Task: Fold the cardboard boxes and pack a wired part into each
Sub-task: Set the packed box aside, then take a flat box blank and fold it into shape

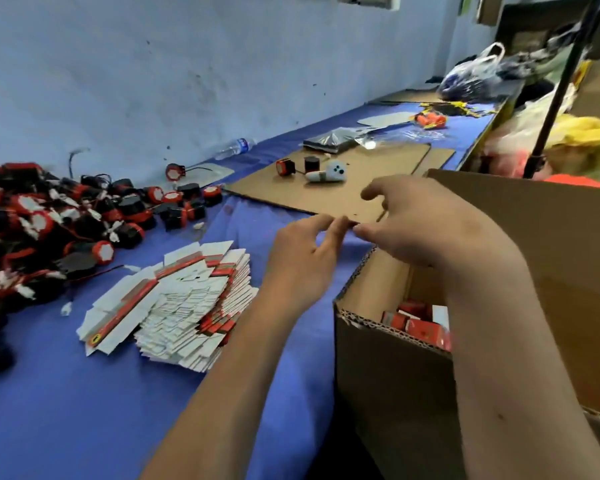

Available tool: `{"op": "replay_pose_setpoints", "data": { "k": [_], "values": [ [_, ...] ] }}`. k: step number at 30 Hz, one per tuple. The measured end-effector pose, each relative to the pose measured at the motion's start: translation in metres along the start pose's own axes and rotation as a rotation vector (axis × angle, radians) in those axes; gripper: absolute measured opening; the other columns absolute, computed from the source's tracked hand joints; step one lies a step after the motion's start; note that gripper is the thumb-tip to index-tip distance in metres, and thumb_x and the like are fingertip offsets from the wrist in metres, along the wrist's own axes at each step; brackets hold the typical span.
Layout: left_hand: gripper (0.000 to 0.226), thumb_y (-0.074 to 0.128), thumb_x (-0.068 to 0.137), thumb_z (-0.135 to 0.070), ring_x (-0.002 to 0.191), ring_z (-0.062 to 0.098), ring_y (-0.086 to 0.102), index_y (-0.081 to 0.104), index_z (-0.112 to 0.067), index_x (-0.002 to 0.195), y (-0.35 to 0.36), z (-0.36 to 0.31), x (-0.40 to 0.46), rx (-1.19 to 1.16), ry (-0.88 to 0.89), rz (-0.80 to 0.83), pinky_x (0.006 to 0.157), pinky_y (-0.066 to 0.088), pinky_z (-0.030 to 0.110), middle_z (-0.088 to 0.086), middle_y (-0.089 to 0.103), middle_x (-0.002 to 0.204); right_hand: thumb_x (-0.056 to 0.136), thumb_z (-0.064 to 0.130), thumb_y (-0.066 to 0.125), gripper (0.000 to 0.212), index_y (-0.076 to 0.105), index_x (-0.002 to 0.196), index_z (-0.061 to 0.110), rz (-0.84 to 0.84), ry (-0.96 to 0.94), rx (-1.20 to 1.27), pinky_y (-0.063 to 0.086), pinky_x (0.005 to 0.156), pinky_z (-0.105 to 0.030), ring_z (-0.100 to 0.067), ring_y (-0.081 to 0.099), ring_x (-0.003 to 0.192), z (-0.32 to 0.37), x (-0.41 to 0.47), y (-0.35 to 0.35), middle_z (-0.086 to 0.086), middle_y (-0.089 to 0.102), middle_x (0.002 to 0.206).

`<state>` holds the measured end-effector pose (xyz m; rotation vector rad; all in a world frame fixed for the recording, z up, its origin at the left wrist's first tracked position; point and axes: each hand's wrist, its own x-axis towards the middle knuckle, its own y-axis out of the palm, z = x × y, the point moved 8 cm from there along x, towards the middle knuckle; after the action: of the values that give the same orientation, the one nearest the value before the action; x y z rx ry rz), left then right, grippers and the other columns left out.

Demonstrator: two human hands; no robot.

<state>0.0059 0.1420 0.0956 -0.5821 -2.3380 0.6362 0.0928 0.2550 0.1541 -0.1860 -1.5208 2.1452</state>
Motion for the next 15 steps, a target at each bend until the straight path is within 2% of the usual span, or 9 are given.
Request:
{"op": "replay_pose_setpoints", "data": {
  "k": [2, 4, 7, 9, 11, 13, 15],
  "values": [
    [0.017, 0.061, 0.102, -0.033, 0.088, 0.012, 0.065, 0.073, -0.025, 0.094, -0.032, 0.043, -0.015, 0.04, -0.141, -0.136, 0.074, 0.048, 0.034, -0.008, 0.074, 0.093, 0.092, 0.038, 0.07, 0.046, 0.06, 0.134, 0.022, 0.029, -0.1, 0.029, 0.052, 0.094, -0.037, -0.027, 0.062, 0.113, 0.044, 0.007, 0.031, -0.006, 0.066, 0.126],
    [0.011, 0.066, 0.094, -0.018, 0.098, 0.018, 0.067, 0.077, -0.017, 0.096, -0.074, 0.09, -0.04, 0.126, -0.302, -0.3, 0.085, 0.048, 0.034, -0.002, 0.076, 0.101, 0.092, 0.035, 0.068, 0.038, 0.064, 0.126, 0.017, 0.127, -0.205, 0.033, 0.054, 0.093, -0.041, -0.028, 0.063, 0.11, 0.094, 0.014, 0.076, -0.006, 0.068, 0.12],
    [0.025, 0.062, 0.082, -0.004, 0.108, 0.03, 0.061, 0.077, -0.014, 0.1, -0.139, 0.149, -0.086, 0.311, -0.518, -0.497, 0.094, 0.045, 0.039, 0.009, 0.072, 0.109, 0.09, 0.025, 0.066, 0.033, 0.065, 0.122, 0.017, 0.268, -0.354, -0.041, 0.055, 0.093, -0.042, -0.029, 0.062, 0.111, 0.16, 0.024, 0.148, -0.006, 0.068, 0.12],
    [0.039, 0.059, 0.076, 0.001, 0.111, 0.037, 0.057, 0.074, -0.013, 0.11, -0.179, 0.19, -0.116, 0.416, -0.692, -0.545, 0.094, 0.045, 0.042, 0.016, 0.067, 0.115, 0.09, 0.021, 0.064, 0.035, 0.064, 0.125, 0.015, 0.325, -0.462, -0.053, 0.054, 0.095, -0.042, -0.03, 0.061, 0.114, 0.203, 0.03, 0.19, -0.008, 0.067, 0.122],
    [0.047, 0.059, 0.08, 0.0, 0.116, 0.042, 0.056, 0.064, -0.01, 0.125, -0.202, 0.228, -0.137, 0.436, -0.856, -0.501, 0.095, 0.046, 0.044, 0.02, 0.064, 0.122, 0.092, 0.03, 0.064, 0.034, 0.062, 0.122, 0.014, 0.332, -0.552, -0.075, 0.05, 0.096, -0.041, -0.034, 0.059, 0.117, 0.239, 0.035, 0.222, -0.009, 0.066, 0.122],
    [0.046, 0.056, 0.087, -0.002, 0.117, 0.043, 0.059, 0.056, -0.006, 0.133, -0.211, 0.263, -0.148, 0.268, -1.003, -0.515, 0.091, 0.048, 0.045, 0.022, 0.064, 0.126, 0.089, 0.049, 0.067, 0.049, 0.057, 0.124, 0.016, 0.345, -0.58, -0.086, 0.045, 0.102, -0.046, -0.036, 0.051, 0.125, 0.264, 0.042, 0.252, -0.011, 0.062, 0.126],
    [0.043, 0.053, 0.09, -0.002, 0.119, 0.042, 0.06, 0.055, -0.004, 0.133, -0.211, 0.284, -0.147, 0.031, -1.062, -0.588, 0.096, 0.051, 0.047, 0.022, 0.064, 0.128, 0.076, 0.07, 0.071, 0.087, 0.044, 0.14, 0.019, 0.426, -0.527, -0.143, 0.031, 0.113, -0.06, -0.039, 0.036, 0.14, 0.273, 0.047, 0.282, -0.015, 0.05, 0.142]
  ]
}}
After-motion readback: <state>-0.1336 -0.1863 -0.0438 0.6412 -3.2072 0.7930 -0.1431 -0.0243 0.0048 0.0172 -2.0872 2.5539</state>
